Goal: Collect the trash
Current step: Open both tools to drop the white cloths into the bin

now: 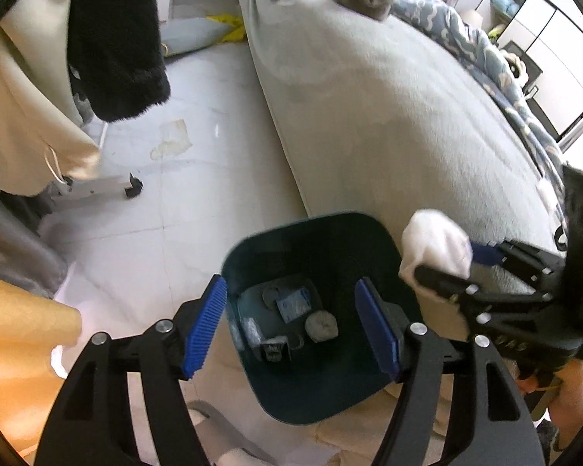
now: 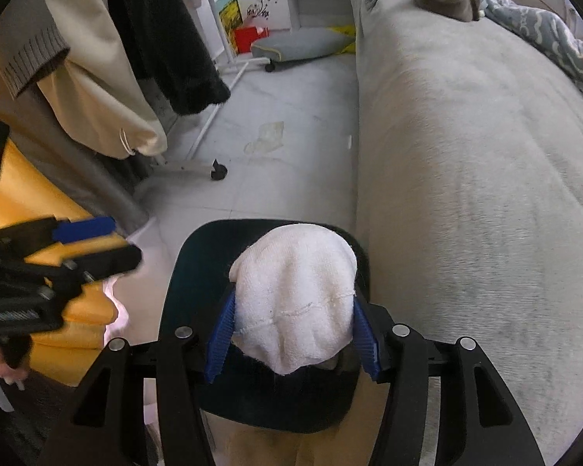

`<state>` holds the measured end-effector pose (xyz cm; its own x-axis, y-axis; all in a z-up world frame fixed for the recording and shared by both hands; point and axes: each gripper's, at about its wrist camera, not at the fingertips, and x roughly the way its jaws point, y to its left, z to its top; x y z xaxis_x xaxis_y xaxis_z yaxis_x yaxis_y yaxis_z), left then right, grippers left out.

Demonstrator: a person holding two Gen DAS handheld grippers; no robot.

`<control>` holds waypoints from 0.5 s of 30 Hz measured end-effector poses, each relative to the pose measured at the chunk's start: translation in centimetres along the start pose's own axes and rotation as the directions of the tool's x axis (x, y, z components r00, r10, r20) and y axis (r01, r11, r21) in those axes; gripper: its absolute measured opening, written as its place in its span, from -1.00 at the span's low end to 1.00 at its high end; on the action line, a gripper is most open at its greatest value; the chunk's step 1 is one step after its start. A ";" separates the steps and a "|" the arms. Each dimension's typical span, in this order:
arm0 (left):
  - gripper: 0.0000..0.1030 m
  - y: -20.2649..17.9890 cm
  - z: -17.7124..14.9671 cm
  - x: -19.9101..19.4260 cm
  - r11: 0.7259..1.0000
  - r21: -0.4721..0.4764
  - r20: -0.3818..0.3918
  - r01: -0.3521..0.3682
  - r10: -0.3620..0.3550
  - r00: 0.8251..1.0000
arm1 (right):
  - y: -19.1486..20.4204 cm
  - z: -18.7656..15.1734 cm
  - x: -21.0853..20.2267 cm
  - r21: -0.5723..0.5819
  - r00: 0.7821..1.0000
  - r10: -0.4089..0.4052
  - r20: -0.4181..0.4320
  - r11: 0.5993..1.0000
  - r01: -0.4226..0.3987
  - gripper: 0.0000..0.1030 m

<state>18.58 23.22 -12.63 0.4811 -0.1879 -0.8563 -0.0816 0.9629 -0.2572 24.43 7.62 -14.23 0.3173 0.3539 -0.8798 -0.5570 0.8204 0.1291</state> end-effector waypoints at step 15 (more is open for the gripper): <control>0.17 0.6 1.1 -5.0 0.996 0.045 0.212 0.077 -0.085 0.974 | 2.0 -0.7 4.0 -0.049 0.993 0.002 -0.119 0.999 -0.008 0.32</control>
<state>17.09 24.98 -8.01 0.6602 -0.2234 -0.7171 -0.0048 0.9535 -0.3014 24.02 10.32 -17.81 0.2229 0.2997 -0.9276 -0.5963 0.7947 0.1134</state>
